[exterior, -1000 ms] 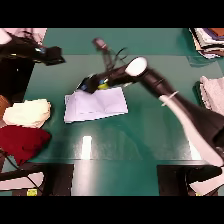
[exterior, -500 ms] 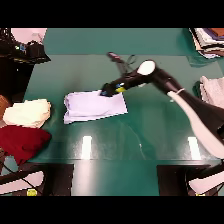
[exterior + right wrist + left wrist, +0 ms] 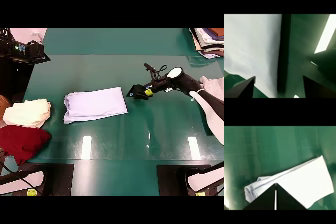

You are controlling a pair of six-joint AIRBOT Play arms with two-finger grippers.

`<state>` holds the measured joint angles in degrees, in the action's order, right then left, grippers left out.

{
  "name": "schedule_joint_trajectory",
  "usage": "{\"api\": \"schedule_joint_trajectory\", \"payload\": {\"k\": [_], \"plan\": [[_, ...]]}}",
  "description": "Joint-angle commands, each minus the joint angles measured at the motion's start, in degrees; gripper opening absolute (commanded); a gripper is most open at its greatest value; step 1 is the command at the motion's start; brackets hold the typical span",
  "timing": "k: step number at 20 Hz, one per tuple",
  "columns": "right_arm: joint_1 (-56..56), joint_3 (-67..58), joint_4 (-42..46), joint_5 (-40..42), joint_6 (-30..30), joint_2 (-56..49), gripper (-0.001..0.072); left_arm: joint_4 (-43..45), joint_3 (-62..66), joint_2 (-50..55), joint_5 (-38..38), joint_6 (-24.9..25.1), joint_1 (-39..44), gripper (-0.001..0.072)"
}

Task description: Fold the shirts.

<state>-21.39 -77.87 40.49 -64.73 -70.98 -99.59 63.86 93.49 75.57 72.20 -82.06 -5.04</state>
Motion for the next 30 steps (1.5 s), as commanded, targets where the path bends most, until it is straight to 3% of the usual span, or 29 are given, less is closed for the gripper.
{"api": "schedule_joint_trajectory", "payload": {"k": [1,4,6,8,10,13,18,23,30], "plan": [[-2.7,-4.2,-0.5,-1.1,-1.2,-5.2,0.0579,0.0,0.0,0.0,-0.8,0.0,0.0,0.003],[-8.1,-10.4,-1.8,-2.0,-1.9,-10.4,0.0569,0.0,-0.1,0.0,-0.8,0.0,0.0,0.003],[-11.1,-13.9,-4.7,-2.1,-1.8,-13.2,0.0521,0.0,-0.1,0.0,-0.8,0.0,0.0,0.003],[-13.4,-17.2,-4.8,-2.5,-1.8,-15.3,0.0345,-1.0,-0.1,0.0,-0.8,0.0,0.0,0.003],[-14.3,-19.1,-4.7,-2.7,-0.6,-15.9,0.0086,-3.4,-0.2,0.0,-0.9,0.0,0.0,0.003],[-12.2,-22.3,-4.3,-4.6,-0.3,-15.4,0.0025,-3.8,-0.2,0.0,-1.9,0.0,1.8,0.0029],[1.8,-23.6,0.9,-4.2,-1.2,-6.9,0.0018,-3.9,-0.2,0.0,-4.8,0.0,10.8,0.0029],[23.6,-23.6,6.7,-3.8,-1.2,2.3,0.0018,-3.9,-0.2,0.0,-8.7,0.0,19.4,0.0029],[48.3,-23.6,7.6,-2.1,-1.2,4.8,0.0017,-3.8,-0.2,0.0,-13.1,0.0,25.9,0.003]]}}
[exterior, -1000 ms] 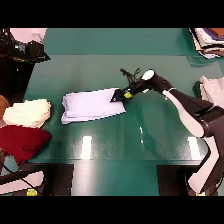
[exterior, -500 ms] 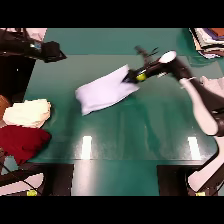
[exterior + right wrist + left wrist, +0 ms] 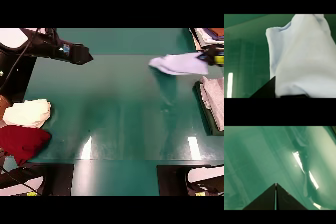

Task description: Fold the shirts.

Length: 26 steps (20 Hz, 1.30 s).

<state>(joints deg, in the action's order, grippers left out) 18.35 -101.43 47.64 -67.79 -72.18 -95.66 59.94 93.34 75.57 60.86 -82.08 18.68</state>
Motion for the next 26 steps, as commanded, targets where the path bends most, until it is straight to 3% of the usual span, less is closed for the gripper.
{"api": "schedule_joint_trajectory", "payload": {"k": [1,11,16,23,26], "plan": [[10.6,0.0,0.4,1.6,0.0,0.9,0.0017,0.0,0.0,0.0,-1.7,0.0,2.3,0.003],[14.4,-0.1,0.1,9.4,1.6,8.0,0.0017,0.1,0.0,0.0,-3.3,0.0,2.3,0.003],[16.3,0.0,0.6,3.4,4.3,14.4,0.0017,1.6,0.0,0.0,-3.3,0.0,2.3,0.003],[25.1,4.9,1.1,-13.6,3.5,16.3,0.0017,1.6,0.0,0.0,-2.8,0.1,2.3,0.003],[26.8,13.3,10.0,-15.4,3.4,19.6,0.0017,1.6,0.0,0.0,-2.7,0.0,2.3,0.003]]}}
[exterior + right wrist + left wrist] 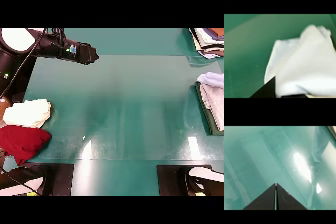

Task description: Fold the shirts.

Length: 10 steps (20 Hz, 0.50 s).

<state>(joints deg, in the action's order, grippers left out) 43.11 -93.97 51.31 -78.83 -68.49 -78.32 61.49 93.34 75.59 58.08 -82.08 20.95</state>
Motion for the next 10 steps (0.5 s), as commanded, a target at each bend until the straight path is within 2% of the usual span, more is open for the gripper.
{"api": "schedule_joint_trajectory", "payload": {"k": [1,2,4,6,7,8,9,10], "plan": [[2.5,8.8,10.7,-4.3,-0.6,3.9,0.0018,0.1,0.0,0.0,0.0,0.1,0.0,0.003],[2.8,11.5,13.6,-4.2,-1.6,5.4,0.0035,0.1,0.0,0.0,0.1,0.1,0.0,0.003],[4.2,16.3,17.9,-3.9,-4.2,8.2,0.0237,0.1,0.0,0.0,0.3,0.1,0.0,0.003],[6.0,20.5,19.2,-4.9,-5.3,10.6,0.0283,0.1,0.0,0.0,0.7,0.1,0.0,0.003],[7.0,22.5,19.3,-5.4,-5.7,11.9,0.0425,0.1,0.0,0.0,0.9,0.2,0.0,0.003],[7.9,24.2,19.3,-5.5,-6.5,13.2,0.0598,0.1,0.0,0.0,1.1,0.8,0.0,0.003],[9.0,25.6,19.3,-5.5,-7.2,14.5,0.0671,0.1,0.0,0.0,1.5,1.7,0.0,0.003],[9.9,26.6,19.2,-5.4,-7.3,15.9,0.0676,0.1,0.0,0.0,1.7,1.7,0.0,0.003]]}}
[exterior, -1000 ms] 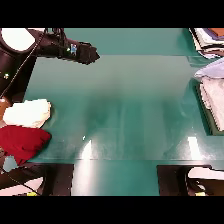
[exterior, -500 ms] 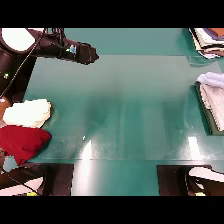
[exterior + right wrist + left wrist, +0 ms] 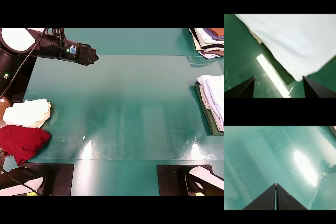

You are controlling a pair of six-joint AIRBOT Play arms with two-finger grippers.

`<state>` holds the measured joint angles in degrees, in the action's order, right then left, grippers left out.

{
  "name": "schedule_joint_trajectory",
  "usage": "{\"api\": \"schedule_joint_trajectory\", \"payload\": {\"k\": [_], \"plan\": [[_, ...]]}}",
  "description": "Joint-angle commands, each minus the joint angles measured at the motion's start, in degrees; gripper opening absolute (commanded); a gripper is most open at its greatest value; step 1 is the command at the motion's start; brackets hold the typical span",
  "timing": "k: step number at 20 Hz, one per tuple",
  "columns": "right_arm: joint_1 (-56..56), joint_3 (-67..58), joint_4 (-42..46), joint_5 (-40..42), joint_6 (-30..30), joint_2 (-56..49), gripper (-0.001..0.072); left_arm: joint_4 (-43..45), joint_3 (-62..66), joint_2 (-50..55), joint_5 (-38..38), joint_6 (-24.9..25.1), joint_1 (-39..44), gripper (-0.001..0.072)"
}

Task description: Fold the shirts.

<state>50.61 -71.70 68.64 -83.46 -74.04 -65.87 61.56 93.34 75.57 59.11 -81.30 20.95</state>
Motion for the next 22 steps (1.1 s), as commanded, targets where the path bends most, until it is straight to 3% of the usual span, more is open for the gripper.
{"api": "schedule_joint_trajectory", "payload": {"k": [1,5,6,8,12,13,17,22], "plan": [[2.7,4.9,1.6,-0.5,-2.7,4.8,0.0676,0.0,0.0,0.0,1.0,1.0,0.0,0.003],[-2.1,5.0,-8.1,2.1,-3.3,10.2,0.0673,0.0,0.0,0.0,0.6,0.9,0.0,0.003],[-5.4,5.0,-10.5,3.0,-3.3,11.5,0.0642,0.0,0.0,0.0,0.7,0.9,0.0,0.003],[-13.3,5.0,-11.8,4.9,-3.3,13.4,0.0503,-0.1,0.0,0.0,1.4,0.7,0.0,0.003],[-30.2,5.0,-11.5,8.7,-3.3,15.7,0.0054,-0.3,0.0,0.0,1.3,0.7,0.0,0.003],[-33.7,5.0,-11.5,10.2,-3.3,16.0,0.0016,-0.3,0.0,0.0,1.3,0.7,0.0,0.003],[-42.9,5.0,-11.5,14.2,-3.3,16.9,0.0016,-0.3,0.0,0.0,1.3,0.7,0.0,0.003],[-45.1,5.0,-11.5,13.7,-3.3,16.9,0.0016,-0.3,0.0,0.0,1.3,0.7,0.0,0.003]]}}
